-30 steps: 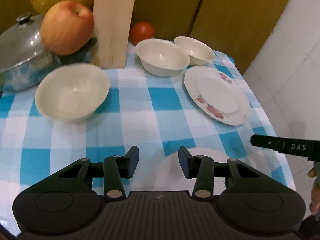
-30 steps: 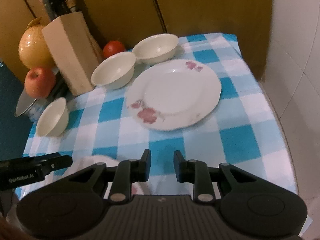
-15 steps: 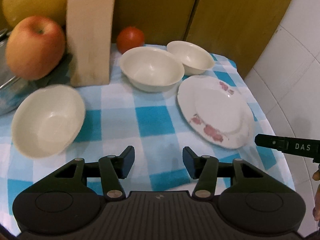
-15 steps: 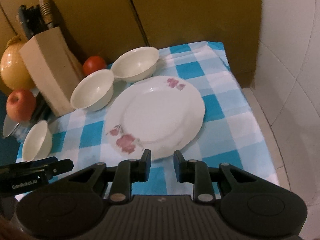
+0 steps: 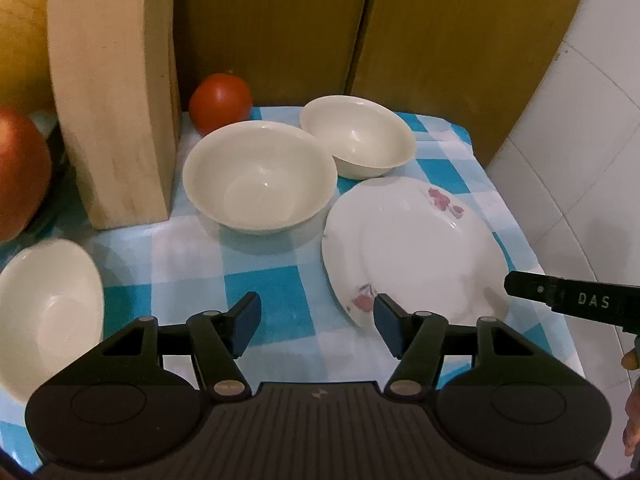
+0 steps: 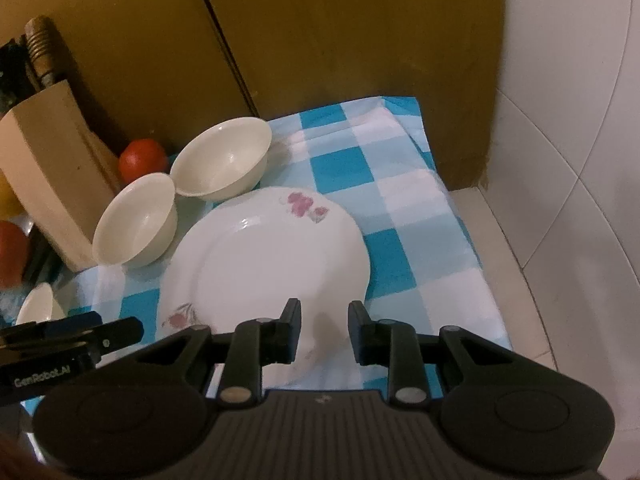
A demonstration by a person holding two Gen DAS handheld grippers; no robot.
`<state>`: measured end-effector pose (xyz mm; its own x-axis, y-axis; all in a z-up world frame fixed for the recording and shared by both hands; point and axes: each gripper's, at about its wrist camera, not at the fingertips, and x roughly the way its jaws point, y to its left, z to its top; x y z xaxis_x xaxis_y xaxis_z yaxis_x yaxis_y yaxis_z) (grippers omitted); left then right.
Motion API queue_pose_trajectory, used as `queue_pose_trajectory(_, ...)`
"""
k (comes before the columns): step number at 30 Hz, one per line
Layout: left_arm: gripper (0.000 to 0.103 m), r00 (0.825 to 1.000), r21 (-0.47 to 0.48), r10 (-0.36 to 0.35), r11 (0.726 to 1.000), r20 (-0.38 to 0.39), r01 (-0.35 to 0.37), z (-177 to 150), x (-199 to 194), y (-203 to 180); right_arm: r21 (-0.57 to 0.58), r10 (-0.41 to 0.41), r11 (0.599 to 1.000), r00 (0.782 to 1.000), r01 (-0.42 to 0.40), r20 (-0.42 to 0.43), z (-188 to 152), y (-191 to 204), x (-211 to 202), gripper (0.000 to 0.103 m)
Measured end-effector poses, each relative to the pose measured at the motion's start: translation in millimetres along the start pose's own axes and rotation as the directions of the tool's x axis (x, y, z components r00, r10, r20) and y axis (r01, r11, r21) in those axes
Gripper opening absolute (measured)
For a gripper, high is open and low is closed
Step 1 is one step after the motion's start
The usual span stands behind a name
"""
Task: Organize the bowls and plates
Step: 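Move both grippers to the red-flower plate beside the cream bowls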
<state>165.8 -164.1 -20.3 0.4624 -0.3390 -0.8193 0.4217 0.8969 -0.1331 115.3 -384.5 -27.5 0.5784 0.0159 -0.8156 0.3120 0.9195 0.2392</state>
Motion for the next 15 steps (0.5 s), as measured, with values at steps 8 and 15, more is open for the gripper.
queue_pose_trajectory(8, 0.073, 1.0, 0.017, 0.004, 1.0, -0.014, -0.004, 13.0, 17.6, -8.7, 0.0, -0.004, 1.0, 1.0, 0.004, 0.006, 8.6, -2.2, 9.2, 0.025)
queue_pose_trajectory(15, 0.074, 1.0, -0.001, 0.005, 1.0, -0.024, -0.005, 24.1, 32.0, -7.6, 0.014, -0.007, 1.0, 1.0, 0.007, 0.006, 16.6, -8.3, 19.9, 0.026)
